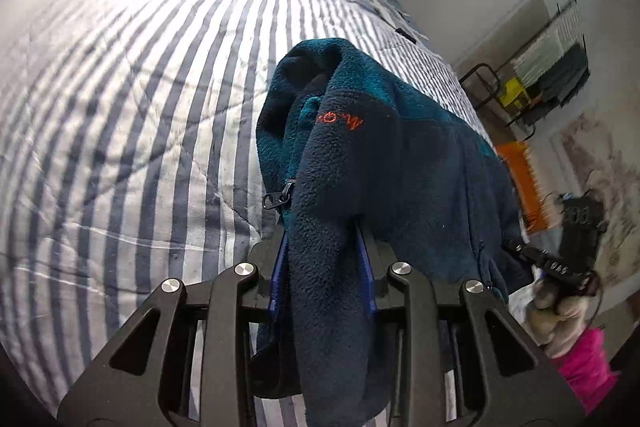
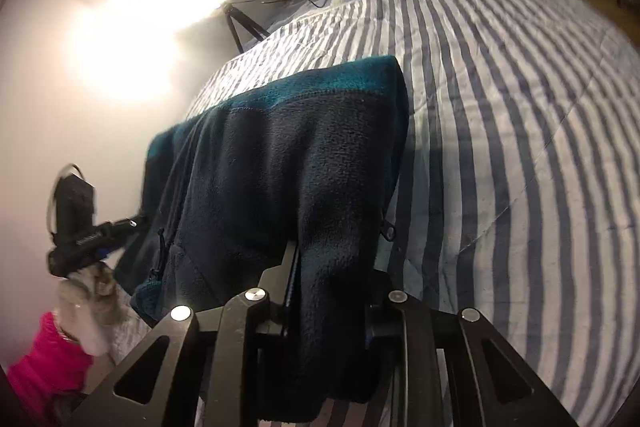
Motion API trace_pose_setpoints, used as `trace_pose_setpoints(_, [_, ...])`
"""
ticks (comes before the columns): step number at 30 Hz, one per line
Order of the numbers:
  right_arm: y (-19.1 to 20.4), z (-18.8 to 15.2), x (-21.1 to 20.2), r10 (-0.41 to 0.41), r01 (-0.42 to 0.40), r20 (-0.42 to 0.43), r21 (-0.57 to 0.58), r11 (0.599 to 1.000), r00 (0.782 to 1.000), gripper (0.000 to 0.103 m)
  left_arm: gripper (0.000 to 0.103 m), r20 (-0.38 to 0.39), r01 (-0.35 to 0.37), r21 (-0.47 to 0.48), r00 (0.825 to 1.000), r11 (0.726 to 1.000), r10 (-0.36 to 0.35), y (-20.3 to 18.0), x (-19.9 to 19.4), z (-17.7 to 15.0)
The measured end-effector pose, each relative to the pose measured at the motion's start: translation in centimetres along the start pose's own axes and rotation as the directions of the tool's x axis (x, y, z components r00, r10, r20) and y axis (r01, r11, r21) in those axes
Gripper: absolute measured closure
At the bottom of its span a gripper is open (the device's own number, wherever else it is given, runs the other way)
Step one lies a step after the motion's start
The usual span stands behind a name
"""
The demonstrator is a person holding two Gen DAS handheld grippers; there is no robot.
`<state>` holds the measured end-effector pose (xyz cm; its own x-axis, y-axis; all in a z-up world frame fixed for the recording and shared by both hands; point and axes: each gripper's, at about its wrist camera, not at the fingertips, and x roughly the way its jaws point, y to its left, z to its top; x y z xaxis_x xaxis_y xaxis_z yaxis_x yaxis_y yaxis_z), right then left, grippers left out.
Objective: Fold large clothes
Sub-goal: 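Lift the fleece bundle with both grippers and carry it along the bed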
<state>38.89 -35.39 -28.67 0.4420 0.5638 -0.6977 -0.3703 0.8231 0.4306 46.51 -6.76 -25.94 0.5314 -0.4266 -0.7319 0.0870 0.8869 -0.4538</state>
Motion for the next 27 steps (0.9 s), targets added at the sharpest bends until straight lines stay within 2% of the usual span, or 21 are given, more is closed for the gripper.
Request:
trace_pose_setpoints(5, [2.0, -0.3, -2.0, -0.049, 0.050, 0.012, -0.081, 0.995, 0.999, 0.081, 0.075, 0.038, -0.066, 0.108, 0.997, 0.992, 0.062, -3.4, -2.2, -1.1])
trace_pose_setpoints(14, [4.4, -1.6, -6.2, -0.114, 0.120, 0.041, -0.177, 0.977, 0.993, 0.082, 0.075, 0.094, -0.094, 0.232, 0.993, 0.968, 0.074, -7.1, -5.5, -3.9])
trace_pose_setpoints(18, [4.0, -2.6, -6.5, -0.129, 0.132, 0.025, -0.178, 0.975, 0.991, 0.082, 0.075, 0.064, -0.074, 0.241, 0.996, 0.968, 0.061, -7.2, -5.5, -4.8])
trace_pose_setpoints(25, [2.5, -4.2, -4.1, -0.149, 0.138, -0.052, -0.161, 0.977, 0.988, 0.082, 0.075, -0.040, -0.076, 0.207, 0.995, 0.975, 0.086, -4.7, -2.1, -6.7])
trace_pose_setpoints(27, [1.7, -4.3, -3.9, -0.136, 0.127, -0.064, -0.135, 0.983, 0.989, 0.074, 0.075, -0.065, -0.056, 0.165, 0.996, 0.985, 0.068, -3.4, -1.5, -6.7])
